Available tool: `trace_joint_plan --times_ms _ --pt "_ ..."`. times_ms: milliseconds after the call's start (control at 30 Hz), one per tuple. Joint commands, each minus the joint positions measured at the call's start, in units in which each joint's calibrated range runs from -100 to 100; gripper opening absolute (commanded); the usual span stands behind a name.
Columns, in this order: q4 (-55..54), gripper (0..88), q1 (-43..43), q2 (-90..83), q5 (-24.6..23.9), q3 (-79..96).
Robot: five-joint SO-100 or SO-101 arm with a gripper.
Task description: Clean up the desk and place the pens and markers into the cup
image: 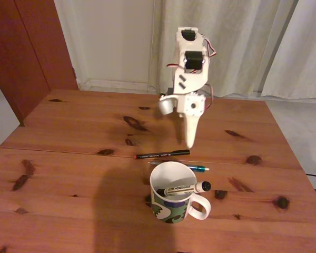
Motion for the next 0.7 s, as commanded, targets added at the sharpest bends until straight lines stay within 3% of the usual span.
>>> trace_joint_plan --times_ms 0,667 --pt "-0.5 10.9 1.0 0.5 2.6 0.7" --pt "-0.5 10.9 5.1 10.9 10.7 0.8"
